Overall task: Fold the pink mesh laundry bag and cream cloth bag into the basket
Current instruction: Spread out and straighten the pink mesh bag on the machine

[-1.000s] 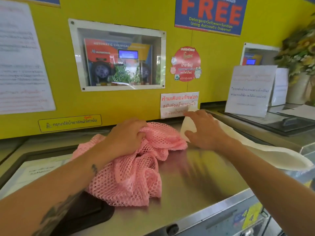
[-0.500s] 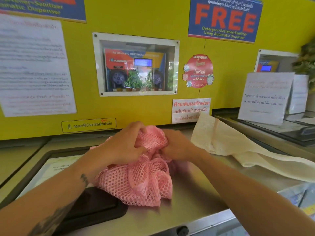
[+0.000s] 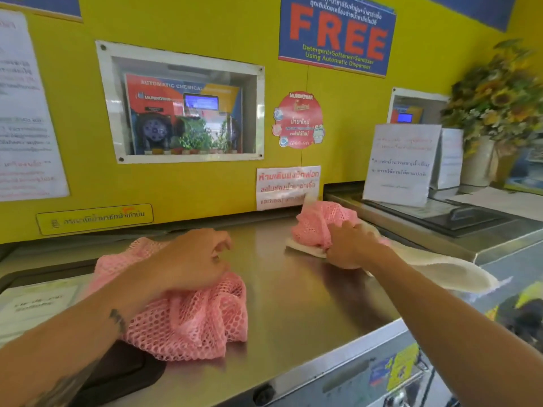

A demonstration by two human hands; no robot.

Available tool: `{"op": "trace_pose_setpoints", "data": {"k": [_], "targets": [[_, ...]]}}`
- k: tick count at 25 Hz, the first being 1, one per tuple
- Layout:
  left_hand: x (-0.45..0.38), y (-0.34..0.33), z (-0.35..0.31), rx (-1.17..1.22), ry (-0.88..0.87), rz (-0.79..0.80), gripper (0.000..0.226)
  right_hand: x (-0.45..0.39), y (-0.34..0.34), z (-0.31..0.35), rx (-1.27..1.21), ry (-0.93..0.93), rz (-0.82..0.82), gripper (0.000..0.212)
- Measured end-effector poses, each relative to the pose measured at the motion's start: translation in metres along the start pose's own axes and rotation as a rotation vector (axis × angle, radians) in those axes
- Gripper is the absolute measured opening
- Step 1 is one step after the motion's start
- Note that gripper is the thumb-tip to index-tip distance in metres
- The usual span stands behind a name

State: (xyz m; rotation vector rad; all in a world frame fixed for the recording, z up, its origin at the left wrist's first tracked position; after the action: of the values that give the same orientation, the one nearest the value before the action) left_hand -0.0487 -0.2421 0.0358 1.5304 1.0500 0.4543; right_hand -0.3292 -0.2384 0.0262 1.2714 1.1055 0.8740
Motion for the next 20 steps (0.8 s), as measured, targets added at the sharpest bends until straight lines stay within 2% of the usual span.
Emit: {"op": "trace_pose_setpoints", "data": {"k": [3,7,9,11,14,16,17,18,20], "targets": [[0.003,0.004,-0.005,-0.001,-0.049,-0.033,0.028,0.002,0.002,-0.007,-0.100,-0.012,0.037,0.066],[0.013,0.036,-0.010,0.064,-0.080,-0.119,0.025,0.011,0.043,0.014,-0.119,0.017,-0.048,0.076],[0.023,0.047,0.000,0.034,-0.058,-0.120,0.025,0.025,0.070,0.052,-0.122,0.133,-0.132,0.075],[0.033,0.055,0.018,-0.027,0.002,-0.107,0.025,0.042,0.085,0.101,-0.259,0.312,-0.137,0.076],[0.048,0.048,0.053,-0.133,0.116,0.030,0.035,0.062,0.068,0.179,-0.395,0.610,0.134,0.075],[0.058,0.032,0.073,-0.151,0.181,0.122,0.042,0.069,0.045,0.216,-0.403,0.682,0.337,0.076],[0.063,0.028,0.081,-0.139,0.199,0.112,0.041,0.069,0.035,0.230,-0.422,0.671,0.411,0.078],[0.066,0.029,0.086,-0.132,0.200,0.062,0.036,0.068,0.026,0.241,-0.403,0.667,0.434,0.080],[0.071,0.043,0.099,-0.137,0.205,-0.083,0.022,0.065,0.014,0.264,-0.288,0.703,0.348,0.077]]}}
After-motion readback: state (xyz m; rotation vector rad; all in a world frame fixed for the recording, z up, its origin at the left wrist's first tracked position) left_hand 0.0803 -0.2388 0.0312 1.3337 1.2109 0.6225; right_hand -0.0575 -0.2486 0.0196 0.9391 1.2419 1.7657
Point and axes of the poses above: each hand's wrist, its own x-axis away from the middle knuckle, its own y-axis out of the back of the hand, z = x × y, the point moved 9 cm from there along -x, towards the middle knuckle, and after that the axes turned 2 degrees about -y, right-handed, at the moved point
